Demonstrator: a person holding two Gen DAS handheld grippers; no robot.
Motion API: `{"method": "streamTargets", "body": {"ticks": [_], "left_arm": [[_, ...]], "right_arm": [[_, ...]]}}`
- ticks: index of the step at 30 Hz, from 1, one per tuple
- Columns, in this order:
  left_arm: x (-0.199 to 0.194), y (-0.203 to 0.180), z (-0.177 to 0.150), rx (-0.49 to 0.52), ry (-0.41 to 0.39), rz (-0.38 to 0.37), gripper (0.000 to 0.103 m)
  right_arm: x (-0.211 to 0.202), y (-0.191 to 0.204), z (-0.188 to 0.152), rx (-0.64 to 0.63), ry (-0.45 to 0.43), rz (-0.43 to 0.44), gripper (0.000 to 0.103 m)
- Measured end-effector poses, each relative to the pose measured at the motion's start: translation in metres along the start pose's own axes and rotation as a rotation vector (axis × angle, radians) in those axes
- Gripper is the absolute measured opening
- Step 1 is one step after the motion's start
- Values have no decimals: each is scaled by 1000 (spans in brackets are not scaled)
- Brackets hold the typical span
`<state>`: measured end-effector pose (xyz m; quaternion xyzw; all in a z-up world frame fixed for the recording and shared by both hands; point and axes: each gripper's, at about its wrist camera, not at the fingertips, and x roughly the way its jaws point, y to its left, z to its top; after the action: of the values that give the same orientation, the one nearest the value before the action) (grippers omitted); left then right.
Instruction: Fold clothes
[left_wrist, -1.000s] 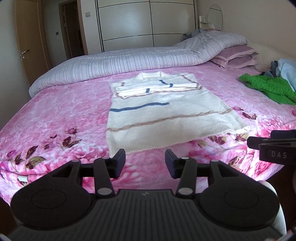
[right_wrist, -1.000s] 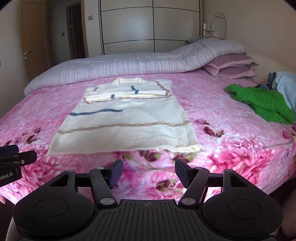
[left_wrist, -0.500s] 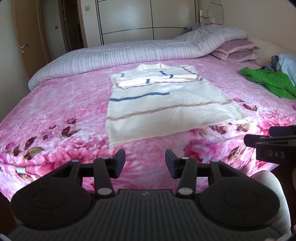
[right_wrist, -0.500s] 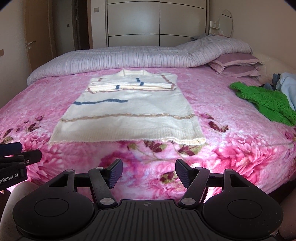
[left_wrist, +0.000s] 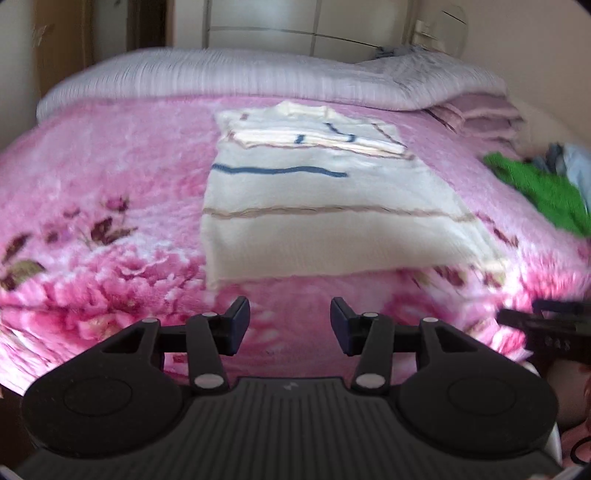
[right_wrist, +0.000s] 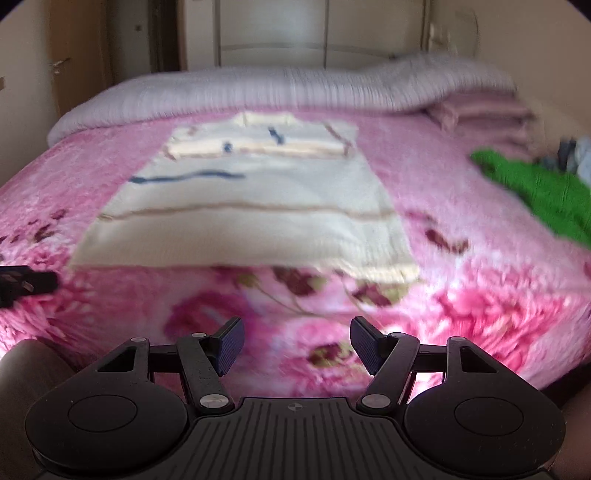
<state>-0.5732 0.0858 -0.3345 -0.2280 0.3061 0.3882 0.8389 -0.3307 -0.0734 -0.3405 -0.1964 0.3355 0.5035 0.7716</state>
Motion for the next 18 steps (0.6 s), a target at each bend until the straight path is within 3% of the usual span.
{"method": "streamTargets", "body": {"ticks": [4,9,18], "left_arm": [[26,46,15,-134,36,-22,44],[55,96,32,-331,78,-142,45],[118,128,47,-482,131,-285,45]], "right_arm": [[28,-51,3,106,59,37,67],[44,-118,26,231,54,162,67],[97,-219,53,591,88,377,67]]}}
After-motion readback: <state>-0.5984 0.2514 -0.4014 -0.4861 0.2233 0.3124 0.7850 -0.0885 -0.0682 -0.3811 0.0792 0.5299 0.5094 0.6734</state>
